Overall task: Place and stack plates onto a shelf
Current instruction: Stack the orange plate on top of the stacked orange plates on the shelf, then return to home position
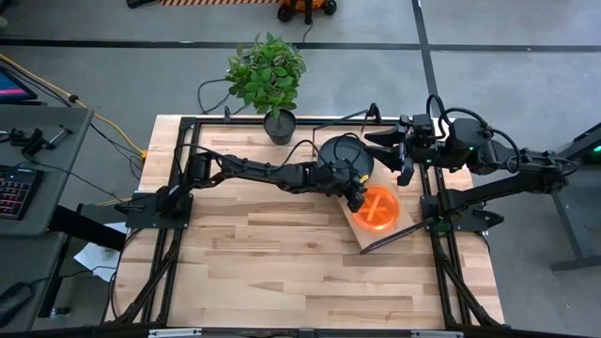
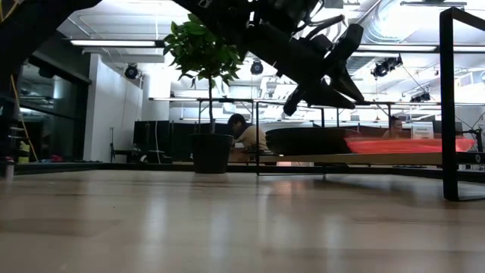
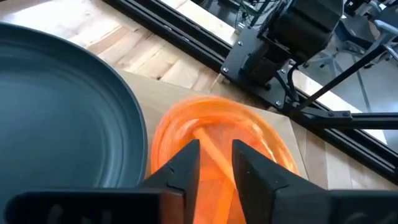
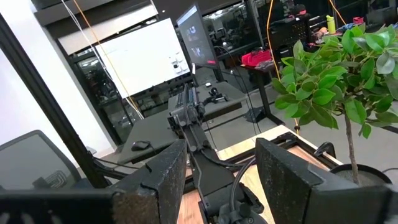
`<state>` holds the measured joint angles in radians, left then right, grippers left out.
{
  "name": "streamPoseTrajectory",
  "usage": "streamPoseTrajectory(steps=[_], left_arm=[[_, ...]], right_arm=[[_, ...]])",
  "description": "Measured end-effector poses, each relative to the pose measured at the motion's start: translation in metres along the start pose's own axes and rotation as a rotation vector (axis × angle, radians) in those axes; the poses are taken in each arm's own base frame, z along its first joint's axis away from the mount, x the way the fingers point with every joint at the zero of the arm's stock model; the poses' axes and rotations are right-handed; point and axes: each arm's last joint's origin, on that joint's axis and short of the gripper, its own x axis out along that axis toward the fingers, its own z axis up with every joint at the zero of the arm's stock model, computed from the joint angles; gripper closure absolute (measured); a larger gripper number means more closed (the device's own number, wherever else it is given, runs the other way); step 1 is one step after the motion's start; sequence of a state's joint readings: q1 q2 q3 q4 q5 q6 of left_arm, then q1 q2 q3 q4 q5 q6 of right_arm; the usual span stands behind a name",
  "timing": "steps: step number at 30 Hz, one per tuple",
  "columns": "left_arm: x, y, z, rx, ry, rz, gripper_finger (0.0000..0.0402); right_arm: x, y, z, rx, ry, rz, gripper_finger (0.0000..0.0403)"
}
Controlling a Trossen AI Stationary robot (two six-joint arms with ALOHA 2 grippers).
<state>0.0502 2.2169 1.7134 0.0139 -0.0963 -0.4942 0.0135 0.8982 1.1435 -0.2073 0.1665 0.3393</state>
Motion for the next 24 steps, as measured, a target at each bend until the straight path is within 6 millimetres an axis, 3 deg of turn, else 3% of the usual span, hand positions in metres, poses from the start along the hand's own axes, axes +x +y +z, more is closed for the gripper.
streamPoseTrajectory(steps=[7, 10, 15, 18, 21, 24], left_arm=[[-0.001, 0.0, 0.001, 0.0, 0.01, -0.012, 0.0276], [-0.013, 0.004, 0.013, 0.032, 0.058, -0.076, 0.0269], [-0.066, 0.011, 0.054, 0.106, 0.118, -0.14, 0.0273], [-0.105, 0.011, 0.064, 0.151, 0.093, -0.12, 0.0283], [-0.146, 0.008, 0.059, 0.163, 0.008, -0.12, 0.0299], [-0.183, 0.008, 0.035, 0.168, -0.095, -0.142, 0.0325]], right_arm=[[0.0, 0.0, 0.0, 0.0, 0.0, 0.0, 0.0226], [0.0, 0.0, 0.0, 0.019, 0.004, -0.002, 0.0226], [0.0, -0.002, -0.005, 0.019, 0.048, -0.018, 0.0226], [0.0, -0.002, -0.006, 0.034, 0.064, -0.024, 0.0226], [0.0, -0.002, -0.006, 0.034, 0.065, -0.024, 0.0226], [0.0, -0.002, -0.006, 0.034, 0.065, -0.024, 0.0226]])
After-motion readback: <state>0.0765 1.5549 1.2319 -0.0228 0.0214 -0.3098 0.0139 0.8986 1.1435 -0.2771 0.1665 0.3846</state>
